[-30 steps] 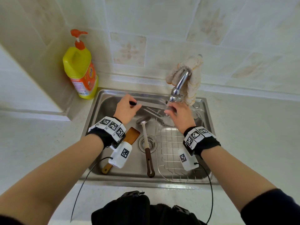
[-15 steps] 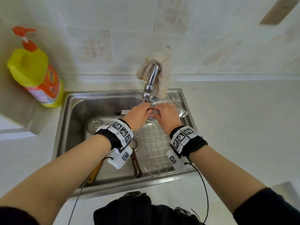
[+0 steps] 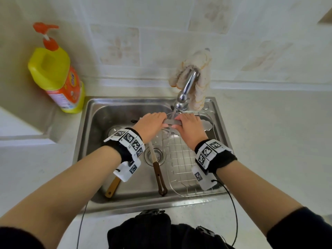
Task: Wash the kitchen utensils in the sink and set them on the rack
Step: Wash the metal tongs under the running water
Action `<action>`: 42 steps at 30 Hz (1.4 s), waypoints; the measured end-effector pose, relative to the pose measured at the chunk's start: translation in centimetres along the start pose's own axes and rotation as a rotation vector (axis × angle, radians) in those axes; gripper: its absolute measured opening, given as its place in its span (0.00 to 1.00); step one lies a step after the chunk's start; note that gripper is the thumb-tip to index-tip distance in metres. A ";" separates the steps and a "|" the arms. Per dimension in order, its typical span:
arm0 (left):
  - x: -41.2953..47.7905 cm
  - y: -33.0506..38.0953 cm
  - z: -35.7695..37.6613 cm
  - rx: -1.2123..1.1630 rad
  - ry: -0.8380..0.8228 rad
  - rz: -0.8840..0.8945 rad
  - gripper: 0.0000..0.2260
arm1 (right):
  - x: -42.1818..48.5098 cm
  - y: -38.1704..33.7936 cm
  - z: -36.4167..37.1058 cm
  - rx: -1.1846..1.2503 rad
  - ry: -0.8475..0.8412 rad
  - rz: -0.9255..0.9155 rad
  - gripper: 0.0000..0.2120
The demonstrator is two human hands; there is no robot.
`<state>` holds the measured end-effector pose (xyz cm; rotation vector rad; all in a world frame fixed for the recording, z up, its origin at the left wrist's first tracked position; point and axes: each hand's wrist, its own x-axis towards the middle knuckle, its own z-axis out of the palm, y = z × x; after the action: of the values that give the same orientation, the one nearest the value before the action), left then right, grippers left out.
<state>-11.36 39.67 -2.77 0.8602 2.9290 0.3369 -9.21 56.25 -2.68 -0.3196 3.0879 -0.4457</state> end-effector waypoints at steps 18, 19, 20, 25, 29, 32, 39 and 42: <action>-0.4 1.8 -0.6 0.334 -0.002 -0.023 0.17 | -1.4 1.4 -0.5 -0.066 -0.033 -0.002 0.14; 0.1 2.2 -0.5 0.306 -0.004 -0.011 0.16 | -1.3 1.3 -0.6 -0.069 -0.016 -0.008 0.14; 0.4 2.2 -0.6 0.280 0.003 -0.011 0.15 | -1.2 1.2 -0.6 -0.073 0.004 -0.023 0.14; 1.0 1.8 -0.2 0.228 0.016 0.000 0.10 | -0.3 -0.2 -0.2 -0.121 0.040 -0.212 0.13; 1.0 1.3 0.1 0.219 0.038 -0.024 0.09 | 0.6 1.2 0.0 -0.105 -0.037 -0.175 0.14; 0.7 0.6 0.4 0.262 0.011 -0.032 0.10 | 0.4 2.8 0.6 -0.153 -0.107 -0.152 0.14; 1.7 1.7 1.1 0.276 -0.020 0.032 0.11 | 1.0 1.1 1.2 -0.037 -0.103 -0.192 0.12; 1.9 2.1 1.4 0.336 -0.066 0.064 0.14 | 0.0 3.1 1.8 -0.043 -0.159 -0.150 0.14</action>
<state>-11.68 42.68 -3.67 0.9817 2.9457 -0.1849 -9.79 58.61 -5.24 -0.5616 2.9337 -0.3376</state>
